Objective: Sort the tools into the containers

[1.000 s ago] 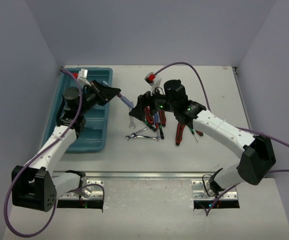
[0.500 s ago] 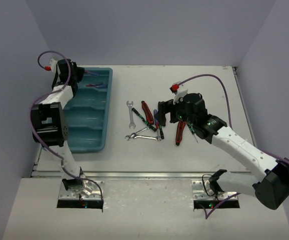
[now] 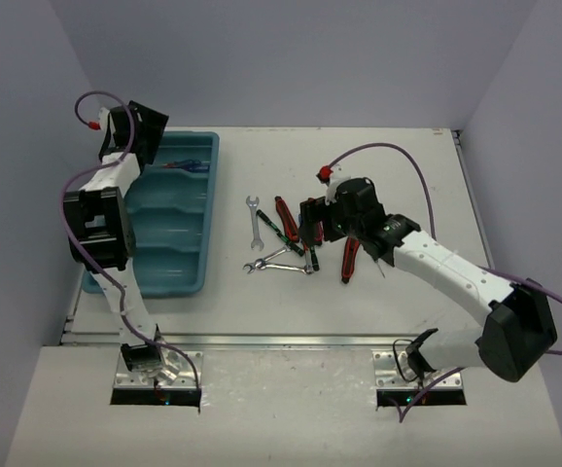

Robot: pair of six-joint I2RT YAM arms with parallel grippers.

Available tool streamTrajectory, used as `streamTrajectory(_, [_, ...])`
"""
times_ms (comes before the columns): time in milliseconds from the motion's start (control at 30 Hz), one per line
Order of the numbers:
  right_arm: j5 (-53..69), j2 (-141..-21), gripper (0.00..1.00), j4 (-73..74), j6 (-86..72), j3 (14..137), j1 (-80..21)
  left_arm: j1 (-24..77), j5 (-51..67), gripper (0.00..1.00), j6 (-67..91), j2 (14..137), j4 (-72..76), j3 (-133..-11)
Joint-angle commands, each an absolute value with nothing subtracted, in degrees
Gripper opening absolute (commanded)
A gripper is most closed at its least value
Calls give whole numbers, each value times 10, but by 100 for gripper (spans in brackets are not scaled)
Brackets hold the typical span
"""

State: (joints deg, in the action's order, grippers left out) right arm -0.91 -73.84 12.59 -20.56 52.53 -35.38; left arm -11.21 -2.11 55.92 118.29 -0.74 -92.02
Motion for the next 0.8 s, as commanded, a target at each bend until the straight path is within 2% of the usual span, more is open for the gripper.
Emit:
streamTrajectory(0, [-49,-815,99,150,-258,608,-351,-120,41,100,509,1059,-68,-956])
streamTrajectory(67, [-45,-869,99,165,-251,646,-350,-119,82,100,495,979,-76,-912])
streamTrajectory(133, [-72,-928,94,196,-254,678,-347,-116,117,100,488,913,-55,-810])
streamTrajectory(200, [-77,-973,75,224,-276,723,-336,-103,142,100,471,819,-23,-709])
streamTrajectory(233, [-81,-990,60,236,-286,735,-335,-86,144,100,453,753,-18,-671])
streamTrajectory(333, [-84,-1049,47,249,-308,753,-337,-21,123,100,415,633,-16,-564])
streamTrajectory(433, [-94,-1087,39,250,-306,764,-337,42,122,100,384,550,-55,-506])
streamTrajectory(633, [-100,-1152,36,270,-296,819,-337,50,132,100,328,427,-152,-464])
streamTrajectory(767, [-118,-1177,34,275,-289,834,-336,51,123,100,295,398,-217,-477])
